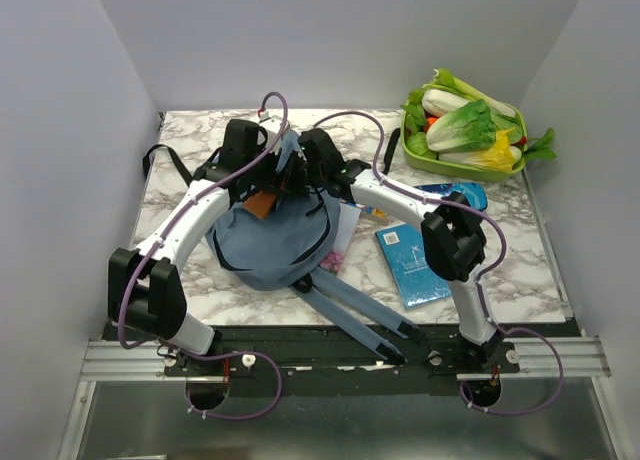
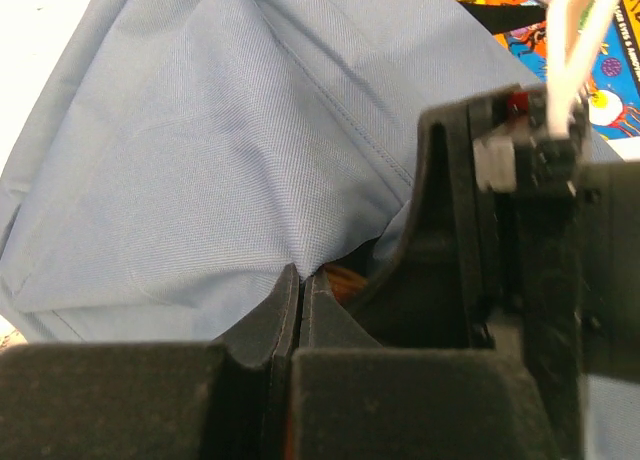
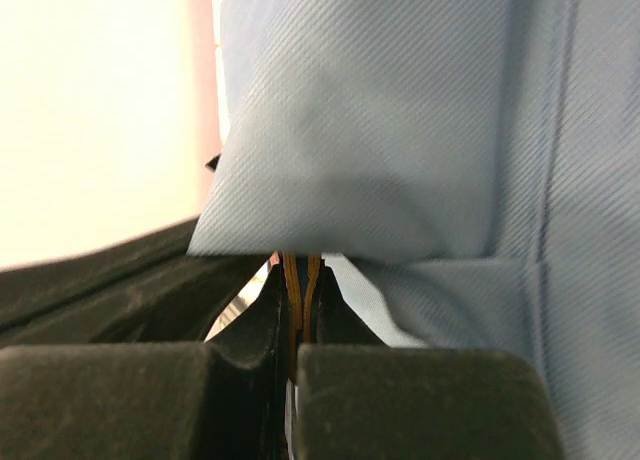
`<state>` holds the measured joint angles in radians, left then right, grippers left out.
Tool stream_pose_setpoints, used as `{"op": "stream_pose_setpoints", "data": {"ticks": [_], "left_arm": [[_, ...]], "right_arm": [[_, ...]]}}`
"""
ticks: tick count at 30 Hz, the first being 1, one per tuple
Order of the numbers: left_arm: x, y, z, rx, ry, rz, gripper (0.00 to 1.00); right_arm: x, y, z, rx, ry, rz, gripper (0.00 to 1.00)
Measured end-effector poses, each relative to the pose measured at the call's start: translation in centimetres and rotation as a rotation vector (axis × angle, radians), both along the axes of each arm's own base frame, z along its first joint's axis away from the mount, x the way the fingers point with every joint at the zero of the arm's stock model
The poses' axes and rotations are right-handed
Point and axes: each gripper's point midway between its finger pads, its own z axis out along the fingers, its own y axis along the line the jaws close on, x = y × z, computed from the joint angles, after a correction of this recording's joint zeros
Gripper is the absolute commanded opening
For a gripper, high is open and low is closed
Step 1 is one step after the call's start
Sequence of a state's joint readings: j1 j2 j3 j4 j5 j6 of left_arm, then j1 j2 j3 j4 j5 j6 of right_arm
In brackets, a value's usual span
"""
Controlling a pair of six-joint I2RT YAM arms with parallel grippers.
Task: Pack the student bag
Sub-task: Place the personal item in the student bag.
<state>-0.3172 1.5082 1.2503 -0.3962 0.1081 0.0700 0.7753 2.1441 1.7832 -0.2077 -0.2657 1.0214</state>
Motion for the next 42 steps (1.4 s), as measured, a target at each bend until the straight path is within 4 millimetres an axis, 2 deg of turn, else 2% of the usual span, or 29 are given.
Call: {"op": "stream_pose_setpoints", "data": {"ticks": [6,17,19,23,25,26,30,32,35,37,42], "left_arm": [[-0.8,-0.2,0.5,-0.016,-0.001,-0.019,0.0],[-1.4,-1.0,0.0,-0.049,0.025,-0.048,0.0],[-1.5,-1.1,0.0,-0.072,0.04,-0.045,0.0],[-1.2,-0.9,0.1,-0.127,0.076,-0.025,0.0],[-0.5,-0.4,0.5,-0.147,0.078,-0.001,0.0],[-0.2,0.1,0.6,-0.152,0.082,0.015,0.0],[-0.1,1.1,0.3,-0.175,0.119,0.042,0.0],[-0.4,1.2,0.0,-0.191,0.157,0.042,0.0],[-1.2,0.3,-0.9,-0.233,0.229,0.017,0.0],[-1.6,-0.1,-1.3,-0.251,0.264,0.011,0.0],[-1.8,-0.3,-1.4,-0.273,0.283,0.012,0.0]], "right_arm": [[1.8,-0.9,-0.5,-0.037,-0.032,-0.107,0.0],[2.7,-2.2,-1.0,-0.085,-0.073,-0.281,0.01],[2.8,-2.2,-0.9,-0.091,-0.082,-0.311,0.09],[3.4,-1.7,-0.9,-0.105,-0.091,-0.341,0.52],[3.6,-1.4,-1.0,-0.129,-0.1,-0.325,0.6],[3.6,-1.1,-1.1,-0.144,-0.106,-0.307,0.67],[2.9,-1.2,-2.0,-0.192,-0.121,-0.241,0.79],[2.3,-1.9,-2.7,-0.211,-0.121,-0.223,0.8],[1.2,-3.4,-3.5,-0.233,-0.111,-0.213,0.83],[0.8,-4.2,-3.6,-0.245,-0.105,-0.206,0.84],[0.5,-4.7,-3.4,-0.28,-0.099,-0.175,0.84]]}}
